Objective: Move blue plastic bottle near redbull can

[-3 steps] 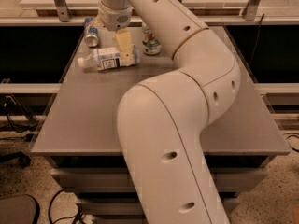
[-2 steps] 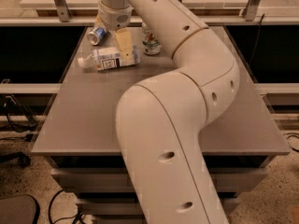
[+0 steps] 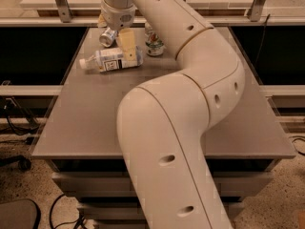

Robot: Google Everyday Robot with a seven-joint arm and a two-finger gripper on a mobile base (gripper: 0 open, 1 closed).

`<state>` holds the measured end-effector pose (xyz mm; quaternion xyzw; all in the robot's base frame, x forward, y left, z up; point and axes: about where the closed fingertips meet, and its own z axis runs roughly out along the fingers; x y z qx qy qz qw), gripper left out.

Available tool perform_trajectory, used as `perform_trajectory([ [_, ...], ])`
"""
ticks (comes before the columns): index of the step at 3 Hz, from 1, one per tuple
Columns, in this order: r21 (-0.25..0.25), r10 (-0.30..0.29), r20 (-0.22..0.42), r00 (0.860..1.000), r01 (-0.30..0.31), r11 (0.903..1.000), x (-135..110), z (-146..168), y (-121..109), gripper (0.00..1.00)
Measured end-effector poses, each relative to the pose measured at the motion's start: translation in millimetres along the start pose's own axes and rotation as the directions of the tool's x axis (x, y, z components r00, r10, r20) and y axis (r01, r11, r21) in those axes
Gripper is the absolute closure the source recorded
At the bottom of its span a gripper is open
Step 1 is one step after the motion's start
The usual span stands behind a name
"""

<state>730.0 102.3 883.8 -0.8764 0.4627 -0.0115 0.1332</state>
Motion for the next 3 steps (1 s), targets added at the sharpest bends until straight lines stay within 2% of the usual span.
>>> perform_trajectory([
  [3,0.004,-0.016,0.009,1.0,0.016,0.9999,-1.8,-3.3,-1.7,0.0],
])
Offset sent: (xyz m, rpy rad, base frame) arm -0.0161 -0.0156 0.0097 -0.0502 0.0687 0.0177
